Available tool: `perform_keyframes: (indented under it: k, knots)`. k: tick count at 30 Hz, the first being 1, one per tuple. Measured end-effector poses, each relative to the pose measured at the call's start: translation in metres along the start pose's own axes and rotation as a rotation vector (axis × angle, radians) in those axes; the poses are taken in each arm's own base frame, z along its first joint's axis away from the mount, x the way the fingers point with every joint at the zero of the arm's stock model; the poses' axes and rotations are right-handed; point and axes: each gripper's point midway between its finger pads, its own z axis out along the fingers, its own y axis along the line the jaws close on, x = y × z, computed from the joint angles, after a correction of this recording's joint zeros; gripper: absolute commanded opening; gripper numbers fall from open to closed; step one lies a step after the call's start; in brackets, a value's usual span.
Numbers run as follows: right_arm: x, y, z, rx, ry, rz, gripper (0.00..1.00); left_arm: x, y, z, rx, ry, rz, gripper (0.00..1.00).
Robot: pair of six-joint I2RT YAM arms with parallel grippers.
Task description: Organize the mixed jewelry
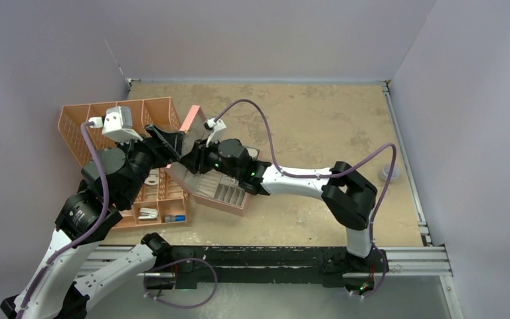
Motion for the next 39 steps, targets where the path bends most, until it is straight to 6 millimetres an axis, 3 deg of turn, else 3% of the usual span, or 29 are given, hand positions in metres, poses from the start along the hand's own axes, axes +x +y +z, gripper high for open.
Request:
perform_keyframes:
  k: [6, 14, 17, 22, 26, 28, 32, 39]
  knots:
    - [-0.008, 0.005, -0.022, -0.004, -0.012, 0.02, 0.51, 0.002, -0.002, 0.001, 0.005, 0.01, 0.003, 0.65]
    - [-0.049, 0.008, -0.054, 0.04, -0.114, 0.136, 0.47, 0.019, -0.012, 0.013, 0.033, 0.088, 0.027, 0.68]
    - [-0.06, -0.013, -0.059, 0.126, -0.138, 0.234, 0.44, 0.029, -0.017, 0.019, 0.043, 0.138, 0.042, 0.68]
    - [-0.064, -0.076, -0.062, 0.29, -0.134, 0.392, 0.37, 0.044, -0.022, 0.024, 0.057, 0.206, 0.059, 0.68]
    - [-0.063, -0.12, -0.045, 0.392, -0.111, 0.434, 0.38, 0.055, -0.024, 0.029, 0.059, 0.249, 0.071, 0.68]
    - [-0.06, -0.13, -0.03, 0.417, -0.089, 0.433, 0.4, 0.059, -0.026, 0.031, 0.062, 0.264, 0.074, 0.68]
    - [-0.046, -0.133, -0.009, 0.435, -0.034, 0.425, 0.41, 0.069, -0.027, 0.037, 0.063, 0.3, 0.084, 0.67]
    - [-0.036, -0.135, 0.005, 0.45, 0.008, 0.418, 0.37, 0.101, -0.021, 0.051, 0.027, 0.392, 0.119, 0.67]
